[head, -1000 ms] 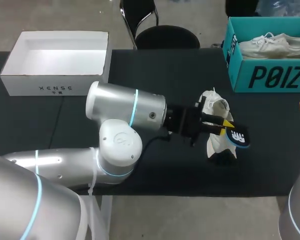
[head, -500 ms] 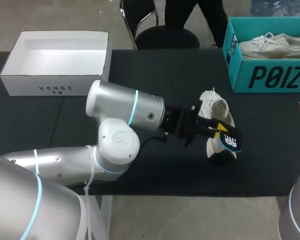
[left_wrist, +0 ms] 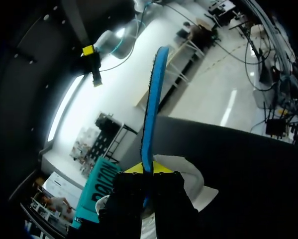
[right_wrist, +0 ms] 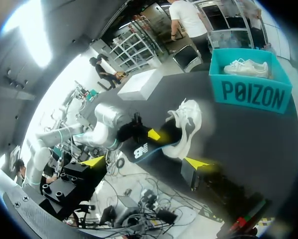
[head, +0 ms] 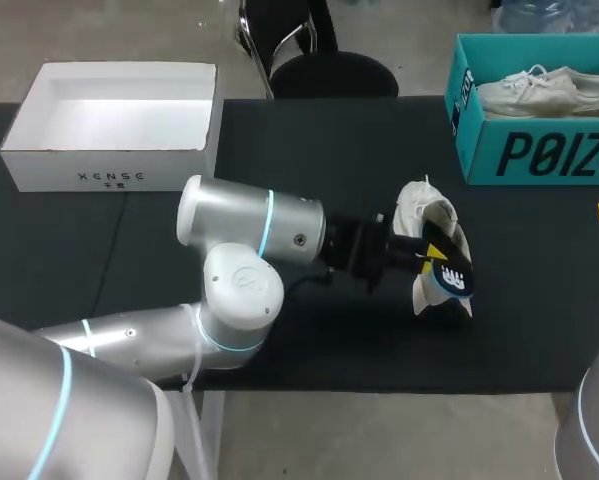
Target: Take the shoe out of the shoebox, open the shoe tongue, remove and reinsert the insole, then place the shoe into the shoebox
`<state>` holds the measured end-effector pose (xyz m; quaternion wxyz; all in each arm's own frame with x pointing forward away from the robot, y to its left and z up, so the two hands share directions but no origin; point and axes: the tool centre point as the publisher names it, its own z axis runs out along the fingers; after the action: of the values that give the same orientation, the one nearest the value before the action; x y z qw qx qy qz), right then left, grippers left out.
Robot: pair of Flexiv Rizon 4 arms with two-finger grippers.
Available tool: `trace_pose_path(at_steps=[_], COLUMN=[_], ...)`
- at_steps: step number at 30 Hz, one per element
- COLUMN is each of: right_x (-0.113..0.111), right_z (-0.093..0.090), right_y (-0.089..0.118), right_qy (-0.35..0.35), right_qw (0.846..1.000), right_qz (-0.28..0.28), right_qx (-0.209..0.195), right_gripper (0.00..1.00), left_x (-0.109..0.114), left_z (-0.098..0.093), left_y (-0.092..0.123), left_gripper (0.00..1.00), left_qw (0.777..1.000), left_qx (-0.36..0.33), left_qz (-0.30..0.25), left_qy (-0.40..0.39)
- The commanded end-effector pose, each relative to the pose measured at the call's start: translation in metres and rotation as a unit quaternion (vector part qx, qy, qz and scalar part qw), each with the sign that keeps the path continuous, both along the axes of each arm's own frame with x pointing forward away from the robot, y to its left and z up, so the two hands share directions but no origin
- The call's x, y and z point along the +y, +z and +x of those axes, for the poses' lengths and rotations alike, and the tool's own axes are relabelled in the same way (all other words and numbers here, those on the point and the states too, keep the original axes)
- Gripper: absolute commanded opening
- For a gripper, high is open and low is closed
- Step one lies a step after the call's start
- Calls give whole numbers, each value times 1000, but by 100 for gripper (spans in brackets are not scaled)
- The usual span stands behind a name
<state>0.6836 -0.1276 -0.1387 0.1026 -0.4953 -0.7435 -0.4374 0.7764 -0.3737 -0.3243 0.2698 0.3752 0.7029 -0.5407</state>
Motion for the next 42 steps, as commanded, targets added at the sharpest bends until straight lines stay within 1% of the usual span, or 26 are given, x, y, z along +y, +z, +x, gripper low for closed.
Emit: trace_pose_path(at_steps=[1,5,12,24,28,31,35,39,42], right_x=[1,1,1,1,1,1,1,1,1], right_z=[-10,-10,-10,-10,-10,-10,-10,-10,-10], right_y=[1,1,1,1,1,1,1,1,1], right_qy=[-7,-7,-7,-7,-7,-7,-7,-7,-7], right_qw=[1000,1000,1000,1000,1000,1000,1000,1000,1000], right_qz=[-2,-2,-2,-2,-2,-2,-2,-2,-2], right_qx=[-4,-4,-4,-4,-4,-4,-4,-4,-4], right_gripper=[100,100,100,100,100,100,100,100,100], left_x=[-8,-6,-5,4,7,6,3,-3,-6], left_z=[6,13,16,28,31,34,42,55,65], left_y=[-16,-25,-25,-6,-5,-10,-17,-23,-23], left_gripper=[0,0,0,0,0,0,0,0,0], left_qw=[1000,1000,999,998,998,998,998,997,997], left_qx=[1,4,11,-8,-12,-15,-19,-25,-34], left_qz=[-5,2,13,5,5,8,8,8,9], left_qy=[8,20,35,59,63,64,66,69,72])
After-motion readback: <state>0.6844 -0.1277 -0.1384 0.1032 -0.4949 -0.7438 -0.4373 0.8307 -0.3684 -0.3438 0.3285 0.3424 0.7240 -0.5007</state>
